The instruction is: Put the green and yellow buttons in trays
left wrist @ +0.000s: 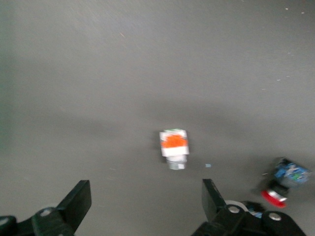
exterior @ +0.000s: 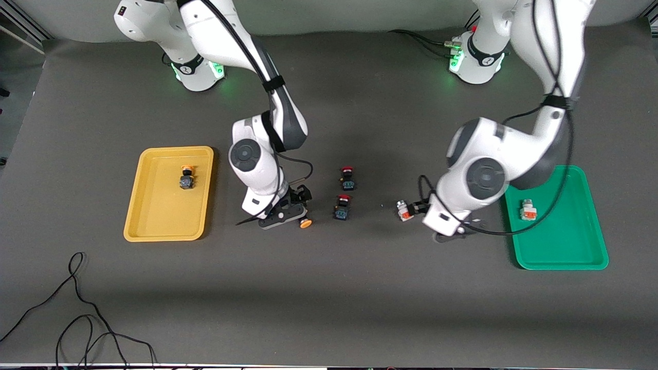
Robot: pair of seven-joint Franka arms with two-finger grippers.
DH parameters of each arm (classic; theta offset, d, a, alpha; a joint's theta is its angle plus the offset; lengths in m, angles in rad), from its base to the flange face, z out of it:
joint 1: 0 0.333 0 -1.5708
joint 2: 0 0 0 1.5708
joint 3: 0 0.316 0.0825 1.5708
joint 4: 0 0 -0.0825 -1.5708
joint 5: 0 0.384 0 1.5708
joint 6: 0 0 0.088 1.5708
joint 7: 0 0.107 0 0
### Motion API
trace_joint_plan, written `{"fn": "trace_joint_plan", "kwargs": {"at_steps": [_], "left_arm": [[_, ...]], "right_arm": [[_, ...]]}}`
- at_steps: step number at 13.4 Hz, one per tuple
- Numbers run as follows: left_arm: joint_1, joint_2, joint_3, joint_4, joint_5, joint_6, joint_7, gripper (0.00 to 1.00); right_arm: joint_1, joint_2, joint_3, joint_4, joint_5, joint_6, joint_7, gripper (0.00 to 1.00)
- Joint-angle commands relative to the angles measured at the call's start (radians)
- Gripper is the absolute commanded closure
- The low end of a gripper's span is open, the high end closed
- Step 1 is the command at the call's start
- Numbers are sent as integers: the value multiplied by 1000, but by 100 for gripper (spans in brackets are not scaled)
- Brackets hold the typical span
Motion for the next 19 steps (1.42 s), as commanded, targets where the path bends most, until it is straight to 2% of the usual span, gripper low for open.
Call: {"fn": "trace_joint_plan", "kwargs": {"at_steps": [1, 5, 6, 7, 9, 10, 11, 12, 14, 15, 17, 19], "left_arm": [[-26, 61, 18, -5, -10, 57, -116, 0], [-49, 135, 23, -110, 15, 267, -160, 0], [-52, 153, 23, -110, 24, 281, -168, 0], [-53, 166, 23, -111, 33, 294, -173, 0], [-58, 190, 23, -111, 39, 316, -174, 3], [-66, 193, 25, -111, 41, 316, -185, 17], [-64, 192, 25, -111, 41, 311, -191, 58], [-63, 187, 25, -108, 41, 298, -193, 79], [-61, 164, 25, -102, 41, 264, -193, 91], [-55, 137, 23, -94, 39, 227, -191, 95], [-25, 53, 22, -87, 36, 137, -171, 96], [32, -58, 15, -87, -17, 13, -52, 97]], "right_arm": [[9, 50, 13, 10, 53, 74, -24, 0], [9, 103, 44, 0, 70, 165, -24, 3], [9, 102, 44, 0, 70, 165, -35, 38], [6, 97, 44, 0, 70, 161, -31, 99], [4, 82, 44, -1, 72, 156, -20, 100], [3, 62, 44, -9, 75, 151, -12, 100], [0, 39, 42, -16, 95, 150, -9, 100], [-2, 10, 35, -30, 99, 150, -11, 100], [-11, -72, 12, -62, 99, 96, -8, 100], [-16, -123, -34, -65, 99, 6, -9, 100], [-10, -215, -181, -64, 98, -240, -21, 100], [-13, -281, -321, -59, 74, -438, -68, 100]]}}
